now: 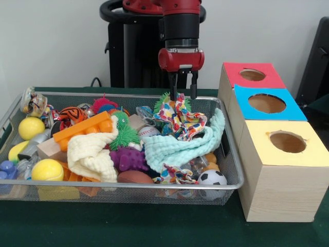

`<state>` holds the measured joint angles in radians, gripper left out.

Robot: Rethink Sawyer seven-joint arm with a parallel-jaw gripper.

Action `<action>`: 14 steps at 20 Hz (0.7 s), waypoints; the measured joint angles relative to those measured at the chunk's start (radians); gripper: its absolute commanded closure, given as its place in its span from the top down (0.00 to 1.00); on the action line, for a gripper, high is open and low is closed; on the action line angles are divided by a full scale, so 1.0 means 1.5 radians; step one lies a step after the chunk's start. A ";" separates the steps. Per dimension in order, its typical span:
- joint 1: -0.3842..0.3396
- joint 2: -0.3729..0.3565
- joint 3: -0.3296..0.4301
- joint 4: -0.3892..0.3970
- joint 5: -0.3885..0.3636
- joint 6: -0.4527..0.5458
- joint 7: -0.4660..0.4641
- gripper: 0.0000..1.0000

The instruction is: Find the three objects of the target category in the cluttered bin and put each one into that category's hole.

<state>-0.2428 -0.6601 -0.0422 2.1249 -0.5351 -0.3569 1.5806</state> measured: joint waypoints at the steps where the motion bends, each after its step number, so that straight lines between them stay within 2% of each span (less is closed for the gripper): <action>1: -0.002 -0.002 0.002 0.000 0.000 0.000 0.000 1.00; 14: -0.019 -0.031 0.042 0.000 0.000 0.001 0.000 1.00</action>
<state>-0.2714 -0.7058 0.0201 2.1248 -0.5353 -0.3559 1.5806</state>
